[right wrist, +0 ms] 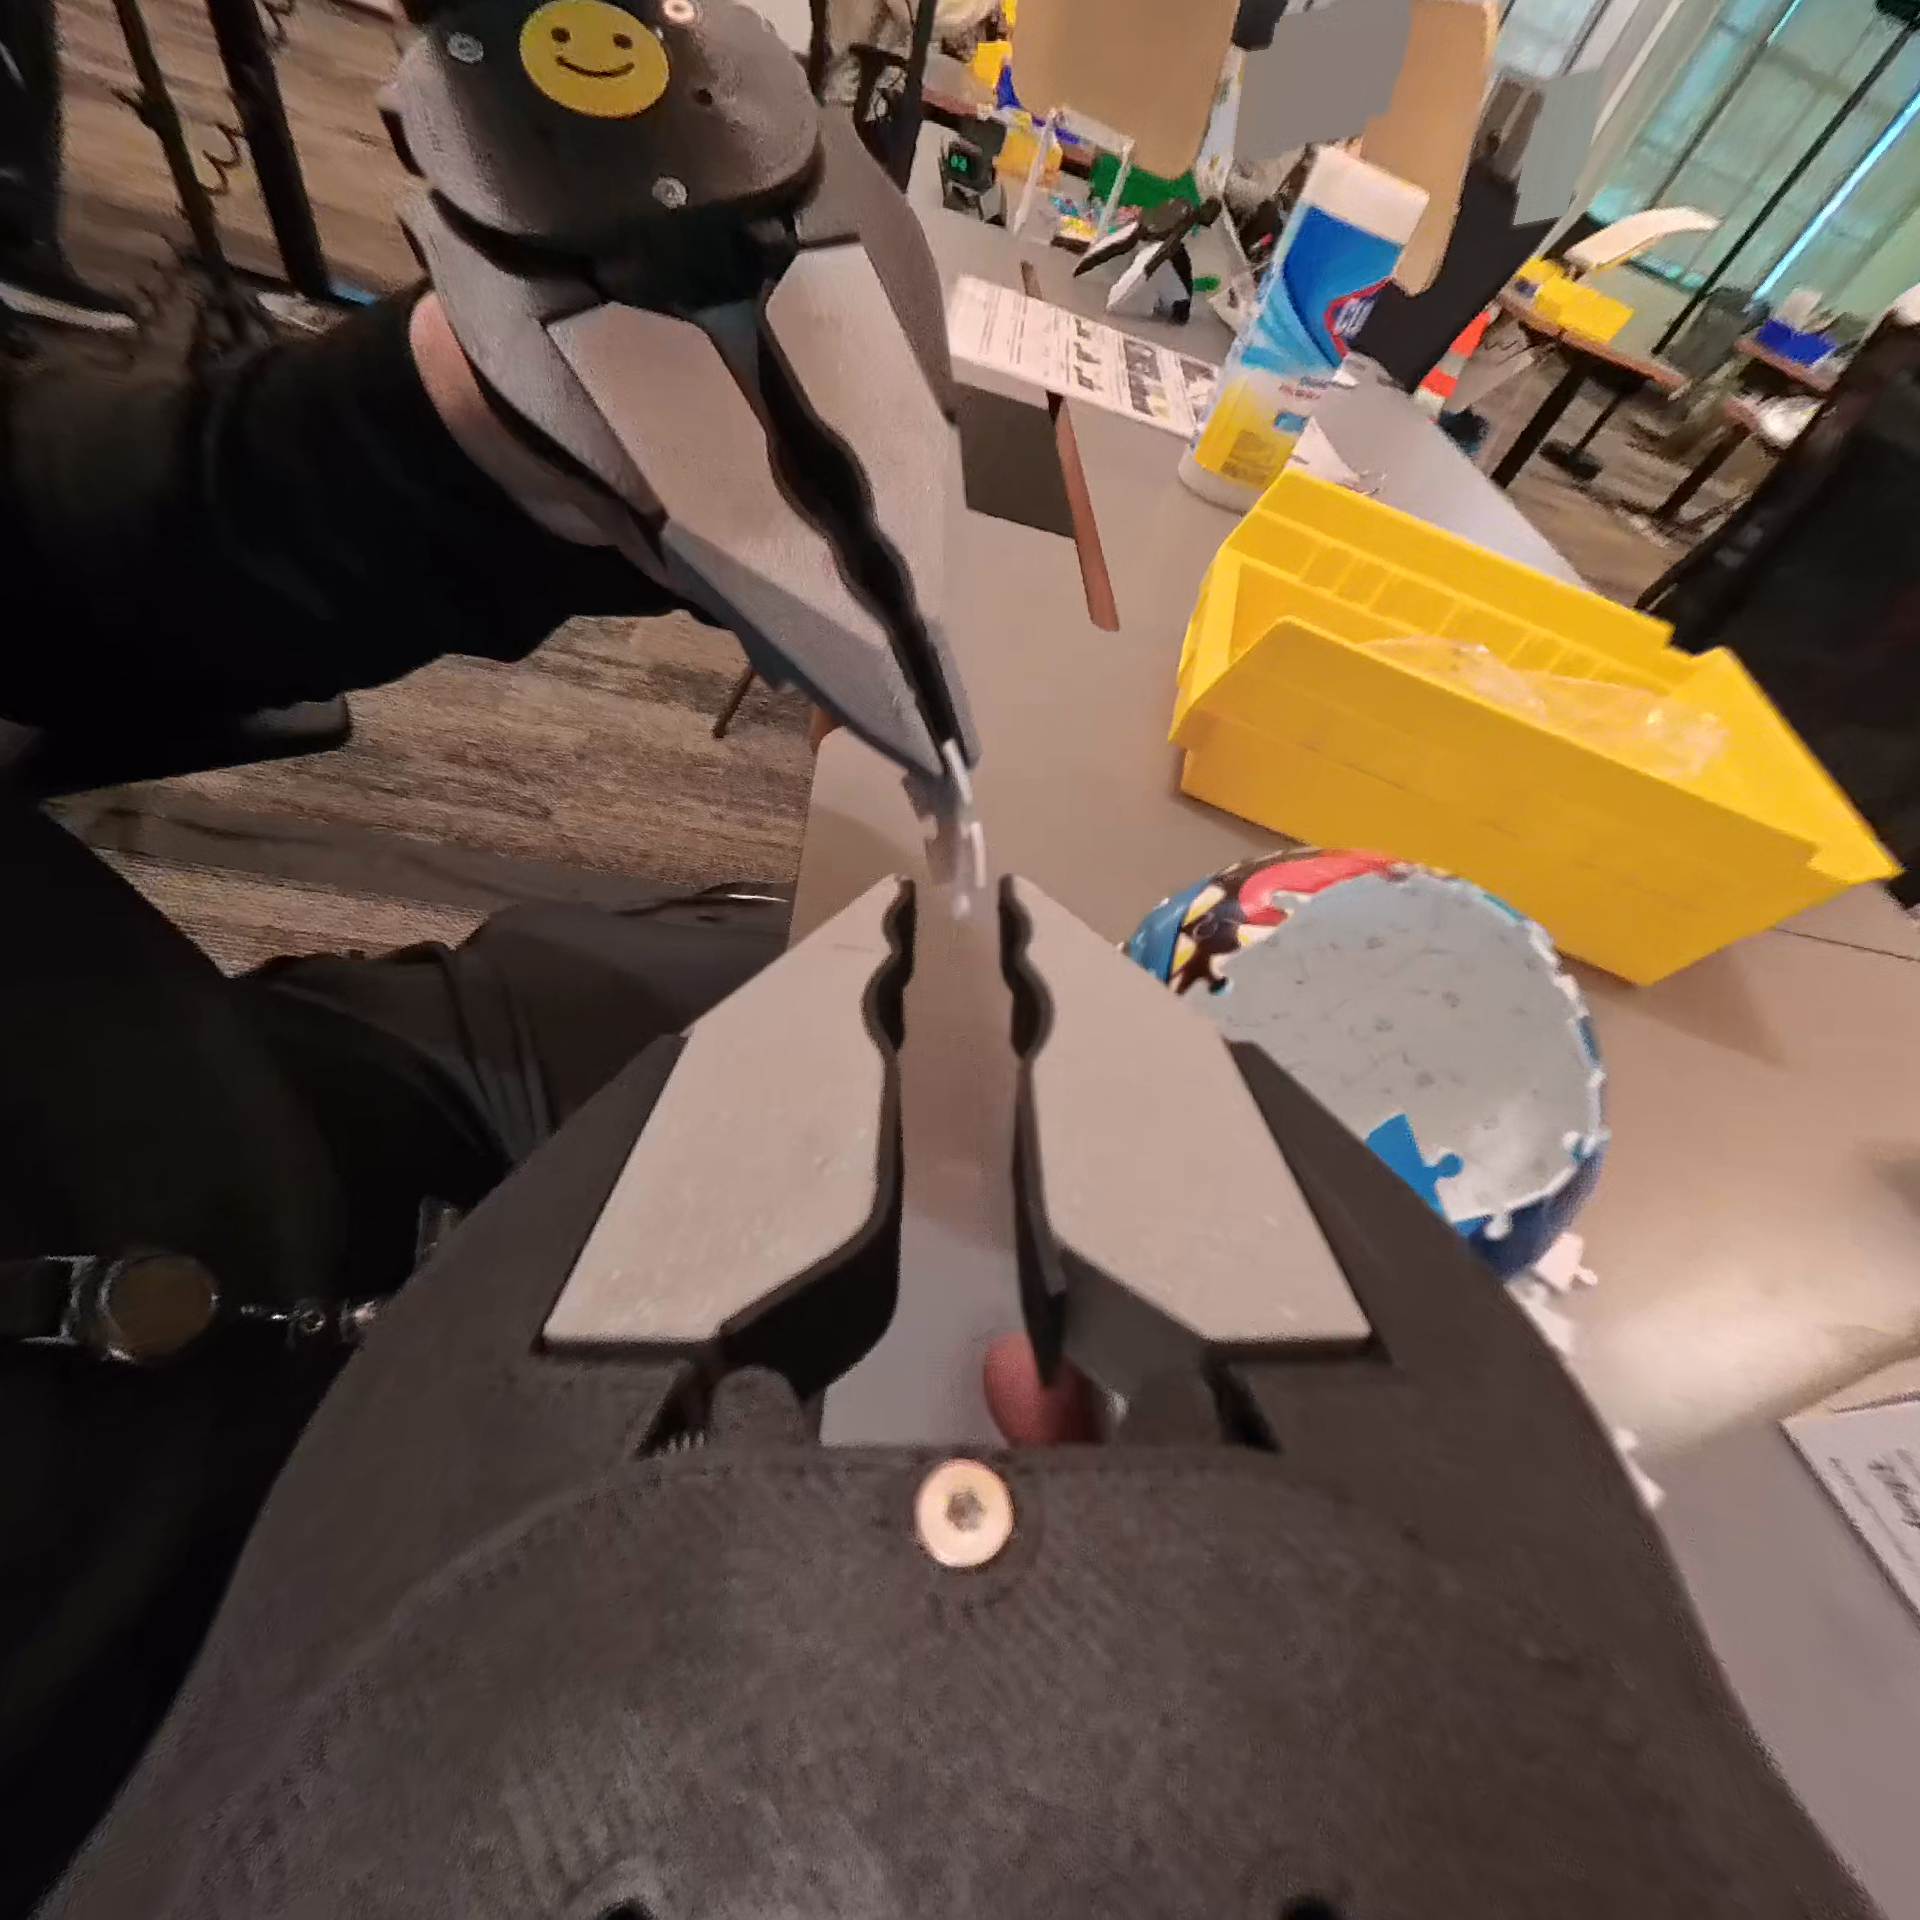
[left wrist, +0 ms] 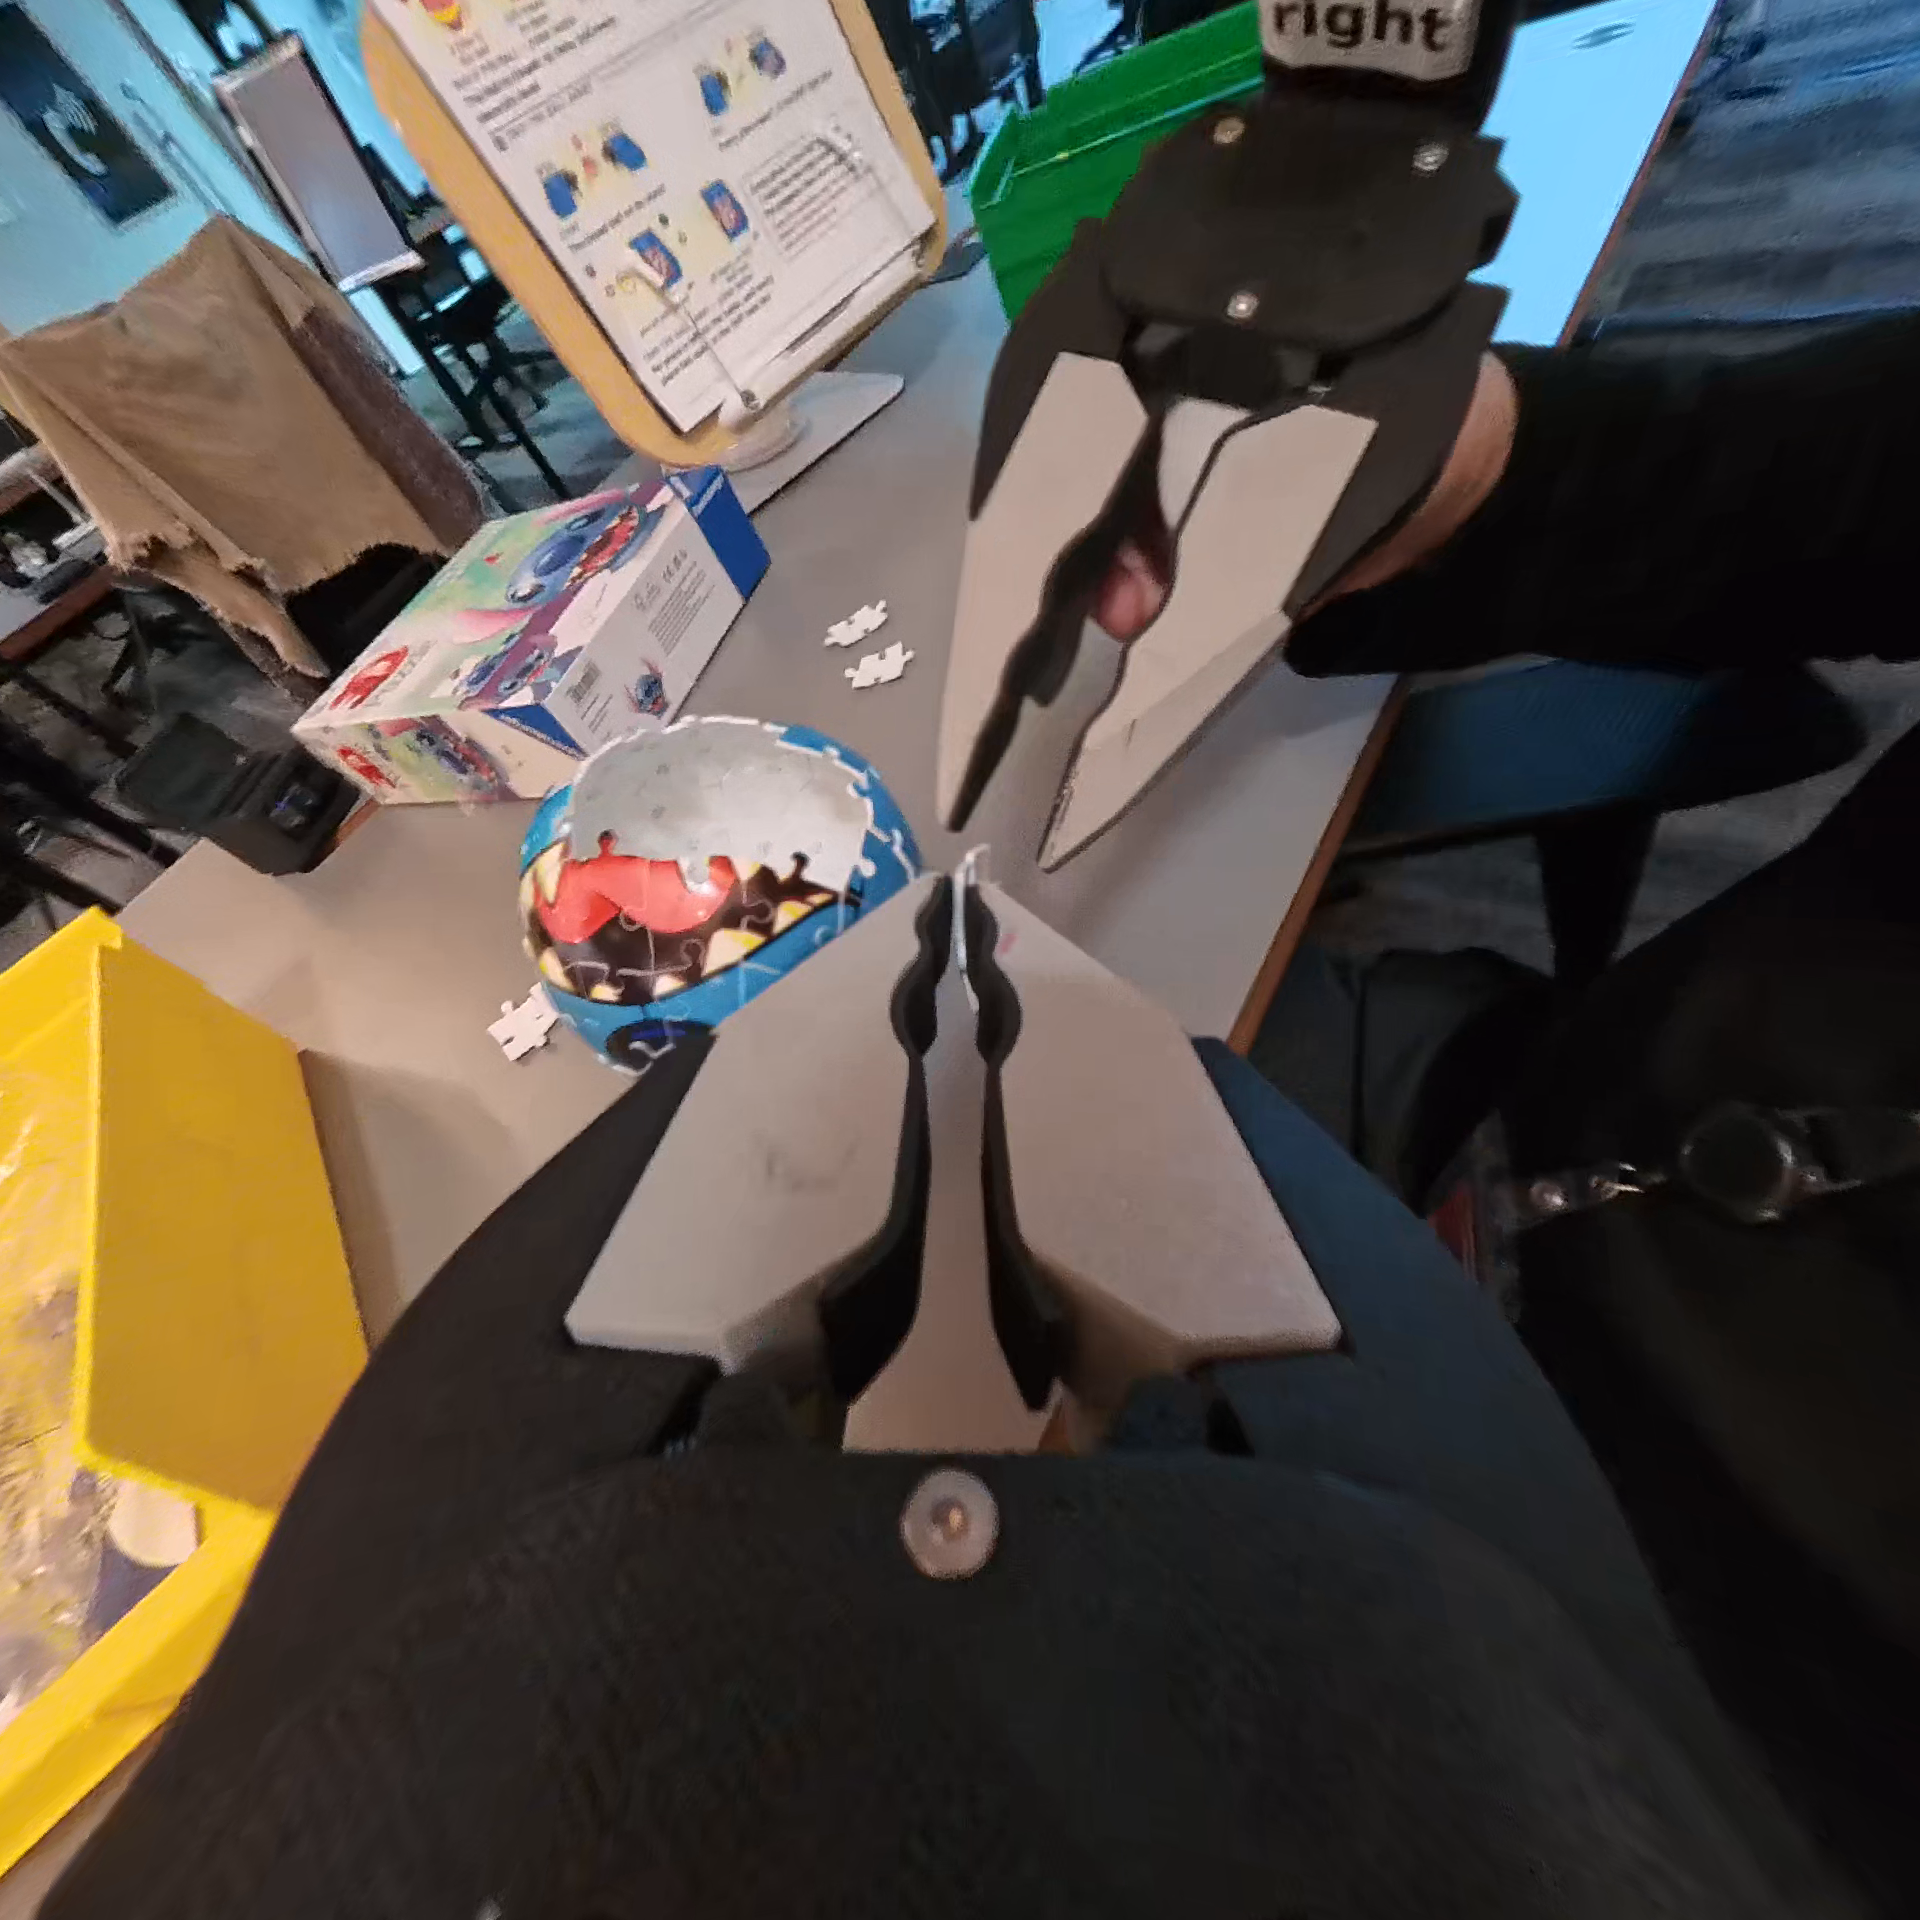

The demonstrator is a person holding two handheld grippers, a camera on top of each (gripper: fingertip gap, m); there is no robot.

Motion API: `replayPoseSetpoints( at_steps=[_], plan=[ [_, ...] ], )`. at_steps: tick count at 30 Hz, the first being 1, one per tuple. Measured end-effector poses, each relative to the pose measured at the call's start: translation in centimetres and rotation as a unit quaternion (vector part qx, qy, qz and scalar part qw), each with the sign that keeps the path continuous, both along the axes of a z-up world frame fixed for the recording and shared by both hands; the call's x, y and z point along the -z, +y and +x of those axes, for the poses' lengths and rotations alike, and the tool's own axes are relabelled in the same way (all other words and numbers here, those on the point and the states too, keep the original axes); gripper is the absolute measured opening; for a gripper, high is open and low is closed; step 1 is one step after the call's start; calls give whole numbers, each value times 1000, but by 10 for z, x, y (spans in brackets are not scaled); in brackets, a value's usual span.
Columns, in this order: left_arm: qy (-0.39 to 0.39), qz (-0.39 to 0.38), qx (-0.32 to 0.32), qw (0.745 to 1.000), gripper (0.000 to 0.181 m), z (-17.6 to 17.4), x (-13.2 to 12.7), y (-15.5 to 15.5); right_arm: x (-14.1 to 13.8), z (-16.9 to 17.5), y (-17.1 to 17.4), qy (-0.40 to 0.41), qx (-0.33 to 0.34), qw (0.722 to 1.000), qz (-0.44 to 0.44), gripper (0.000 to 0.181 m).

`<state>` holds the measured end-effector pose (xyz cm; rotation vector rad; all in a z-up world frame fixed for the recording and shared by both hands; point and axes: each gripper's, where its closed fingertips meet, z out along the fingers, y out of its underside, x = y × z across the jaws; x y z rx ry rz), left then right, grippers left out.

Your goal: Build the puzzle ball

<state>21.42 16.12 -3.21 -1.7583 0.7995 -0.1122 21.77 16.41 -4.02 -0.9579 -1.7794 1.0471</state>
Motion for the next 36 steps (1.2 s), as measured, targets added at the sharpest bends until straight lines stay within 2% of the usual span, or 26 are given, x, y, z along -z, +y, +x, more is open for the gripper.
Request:
replayPoseSetpoints(
  at_steps=[2, 4, 6, 8, 12, 17, 24, 31, 36],
  plan=[
    [-13, -6, 23, 1000, 0, 10, -2, -4, -3, 0, -5, 7, -5, 1000, 22, 14],
    [-20, -9, 20, 1000, 0, 11, -3, -3, 0, -3, -8, 2, -6, 999, 39, 3],
    [-32, -4, 16, 999, 1, 9, -7, -3, -2, -5, -8, 13, -5, 999, 38, 1],
    [-66, 7, 12, 998, 1, 6, -17, -3, -12, -4, -8, 36, -14, 999, -15, 0],
    [-70, -4, 2, 998, 3, -4, -17, -7, -30, 1, -3, 66, -50, 983, -161, 0],
    [-99, -13, 19, 995, 5, 6, -12, -4, -37, 2, -4, 88, -78, 965, -236, 0],
    [-161, -7, 39, 986, 0, 10, -24, -3, -43, 6, -4, 113, -96, 948, -282, 0],
    [-186, 20, 37, 982, 0, 10, -37, -4, -43, 8, -3, 114, -107, 944, -289, 0],
    [-181, 26, 38, 982, 0, 9, -35, -3, -40, 7, -4, 109, -105, 946, -285, 0]
  ],
)
